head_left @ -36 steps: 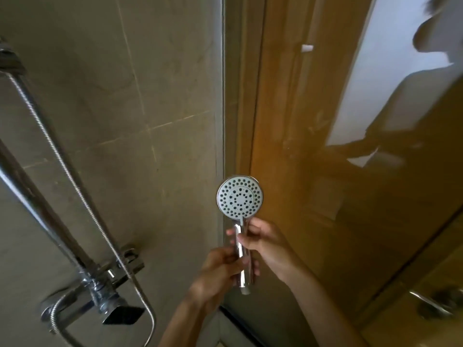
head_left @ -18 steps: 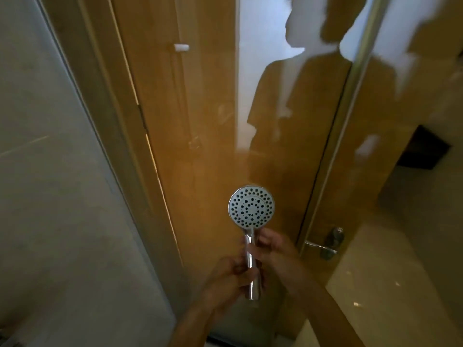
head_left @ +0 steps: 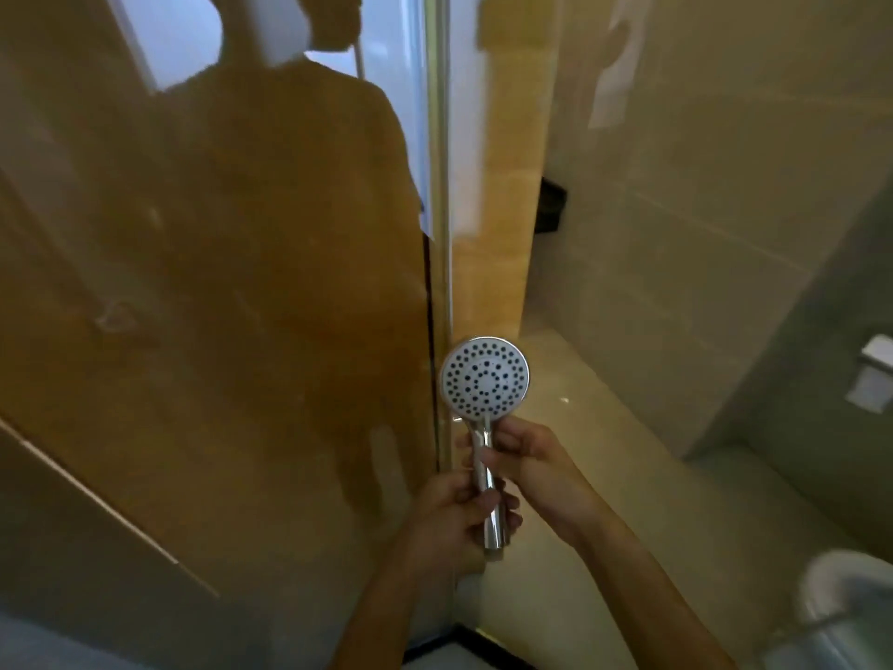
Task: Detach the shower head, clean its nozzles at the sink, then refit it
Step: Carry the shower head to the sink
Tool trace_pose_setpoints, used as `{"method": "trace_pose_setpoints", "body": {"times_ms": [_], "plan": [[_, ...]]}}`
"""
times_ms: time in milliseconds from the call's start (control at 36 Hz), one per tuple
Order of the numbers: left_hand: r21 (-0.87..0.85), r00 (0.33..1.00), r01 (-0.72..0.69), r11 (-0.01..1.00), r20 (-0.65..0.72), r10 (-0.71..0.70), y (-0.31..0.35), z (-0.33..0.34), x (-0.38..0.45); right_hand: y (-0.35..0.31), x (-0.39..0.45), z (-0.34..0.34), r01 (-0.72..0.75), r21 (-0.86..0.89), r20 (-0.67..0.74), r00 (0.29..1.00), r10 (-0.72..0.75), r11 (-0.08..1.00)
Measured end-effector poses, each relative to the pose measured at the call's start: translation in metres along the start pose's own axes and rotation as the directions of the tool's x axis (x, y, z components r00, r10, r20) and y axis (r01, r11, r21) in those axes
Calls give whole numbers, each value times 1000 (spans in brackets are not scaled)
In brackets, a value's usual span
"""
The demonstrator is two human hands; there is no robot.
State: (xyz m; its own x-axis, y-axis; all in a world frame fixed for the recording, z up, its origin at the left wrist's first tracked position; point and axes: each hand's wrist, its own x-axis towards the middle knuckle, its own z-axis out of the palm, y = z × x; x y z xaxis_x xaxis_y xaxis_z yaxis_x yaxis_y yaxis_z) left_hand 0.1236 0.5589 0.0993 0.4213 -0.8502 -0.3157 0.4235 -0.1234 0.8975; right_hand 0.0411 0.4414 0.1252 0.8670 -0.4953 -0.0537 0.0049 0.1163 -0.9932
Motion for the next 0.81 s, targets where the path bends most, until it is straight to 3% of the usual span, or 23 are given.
{"method": "trace_pose_setpoints", "body": {"times_ms": [250, 500, 806], "plan": [[84, 978, 56, 995, 197, -72, -4, 30, 19, 10, -27, -37, 32, 4, -219, 975, -30, 999], [173, 904, 99, 980, 396, -161, -3, 78, 54, 19, -42, -95, 78, 28, -410, 910, -60, 997], [256, 889, 119, 959, 403, -218, -8, 151, 104, 17, -47, -175, 94, 61, -495, 867, -51, 994]]}}
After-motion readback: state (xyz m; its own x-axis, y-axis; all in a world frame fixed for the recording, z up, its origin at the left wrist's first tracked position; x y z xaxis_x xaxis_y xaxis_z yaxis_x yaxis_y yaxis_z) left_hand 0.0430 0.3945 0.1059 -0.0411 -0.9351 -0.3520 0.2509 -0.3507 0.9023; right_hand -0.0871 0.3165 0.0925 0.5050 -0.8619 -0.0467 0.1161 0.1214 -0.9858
